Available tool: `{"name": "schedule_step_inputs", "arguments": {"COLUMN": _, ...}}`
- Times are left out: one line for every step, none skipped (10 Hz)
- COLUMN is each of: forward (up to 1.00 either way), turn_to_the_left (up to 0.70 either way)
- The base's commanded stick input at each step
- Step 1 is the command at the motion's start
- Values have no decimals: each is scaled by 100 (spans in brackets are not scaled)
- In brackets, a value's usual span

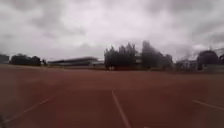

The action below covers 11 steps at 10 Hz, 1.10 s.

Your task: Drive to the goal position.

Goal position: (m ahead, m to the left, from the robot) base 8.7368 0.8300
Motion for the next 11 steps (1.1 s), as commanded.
{"name": "schedule_step_inputs", "arguments": {"forward": 70, "turn_to_the_left": 0}}
{"name": "schedule_step_inputs", "arguments": {"forward": 70, "turn_to_the_left": 0}}
{"name": "schedule_step_inputs", "arguments": {"forward": 70, "turn_to_the_left": 0}}
{"name": "schedule_step_inputs", "arguments": {"forward": 70, "turn_to_the_left": 0}}
{"name": "schedule_step_inputs", "arguments": {"forward": 70, "turn_to_the_left": 0}}
{"name": "schedule_step_inputs", "arguments": {"forward": 70, "turn_to_the_left": 0}}
{"name": "schedule_step_inputs", "arguments": {"forward": 70, "turn_to_the_left": 0}}
{"name": "schedule_step_inputs", "arguments": {"forward": 70, "turn_to_the_left": 0}}
{"name": "schedule_step_inputs", "arguments": {"forward": 70, "turn_to_the_left": 0}}
{"name": "schedule_step_inputs", "arguments": {"forward": 70, "turn_to_the_left": 0}}
{"name": "schedule_step_inputs", "arguments": {"forward": 70, "turn_to_the_left": 0}}
